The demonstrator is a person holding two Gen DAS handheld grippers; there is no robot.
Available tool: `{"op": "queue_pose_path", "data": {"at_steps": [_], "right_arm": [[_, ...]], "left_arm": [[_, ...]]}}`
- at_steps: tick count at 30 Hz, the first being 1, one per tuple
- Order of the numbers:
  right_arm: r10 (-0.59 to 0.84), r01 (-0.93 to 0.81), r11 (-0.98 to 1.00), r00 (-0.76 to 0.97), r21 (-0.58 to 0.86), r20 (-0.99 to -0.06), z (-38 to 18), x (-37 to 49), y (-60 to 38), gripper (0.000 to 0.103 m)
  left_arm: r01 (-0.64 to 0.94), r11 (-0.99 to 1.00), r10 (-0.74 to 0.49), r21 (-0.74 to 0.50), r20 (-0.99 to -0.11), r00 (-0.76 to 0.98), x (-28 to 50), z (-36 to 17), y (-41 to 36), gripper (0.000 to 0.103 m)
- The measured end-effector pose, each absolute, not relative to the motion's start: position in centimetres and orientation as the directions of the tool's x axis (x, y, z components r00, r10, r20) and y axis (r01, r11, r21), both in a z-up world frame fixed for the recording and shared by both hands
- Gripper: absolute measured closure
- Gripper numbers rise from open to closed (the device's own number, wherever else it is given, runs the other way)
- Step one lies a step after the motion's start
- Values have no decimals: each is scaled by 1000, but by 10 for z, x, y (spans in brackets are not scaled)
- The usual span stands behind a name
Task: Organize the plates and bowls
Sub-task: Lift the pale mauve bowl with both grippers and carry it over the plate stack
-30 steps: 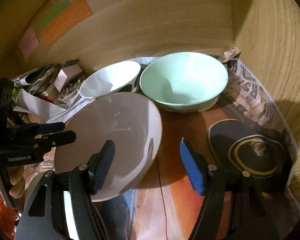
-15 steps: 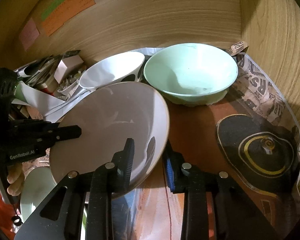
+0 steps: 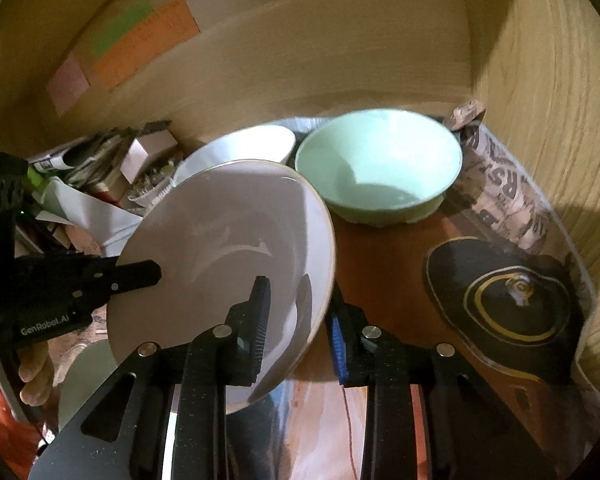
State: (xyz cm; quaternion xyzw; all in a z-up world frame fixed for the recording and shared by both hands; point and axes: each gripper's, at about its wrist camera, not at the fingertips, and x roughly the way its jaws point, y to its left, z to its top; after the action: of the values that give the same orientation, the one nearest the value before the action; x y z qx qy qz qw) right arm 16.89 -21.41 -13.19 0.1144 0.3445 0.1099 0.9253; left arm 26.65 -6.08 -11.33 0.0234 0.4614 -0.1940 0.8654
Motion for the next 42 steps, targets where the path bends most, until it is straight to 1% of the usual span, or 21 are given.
{"op": "queue_pose_path", "data": {"at_steps": [11,26,32,42], "right_arm": [[279,-160,954,788,255,-549,-103,142,-199,78],[342,-258,938,787,230,-514,-87,115,-150,78],[381,-305,925,774,228,-506,-87,107,-125,78],[452,-390,891,730,230,-513,-92,97,-78,78]], "left_arm": [[338,928,-332,-155,-753,568,233,-84,-43,84],[251,954,-292,-162,-681,671,172,-56,1,84],[200,968,-250,-153,-669,700,148,-54,16,84],[105,980,-191,-168,-660,727,102,-64,65,84]]}}
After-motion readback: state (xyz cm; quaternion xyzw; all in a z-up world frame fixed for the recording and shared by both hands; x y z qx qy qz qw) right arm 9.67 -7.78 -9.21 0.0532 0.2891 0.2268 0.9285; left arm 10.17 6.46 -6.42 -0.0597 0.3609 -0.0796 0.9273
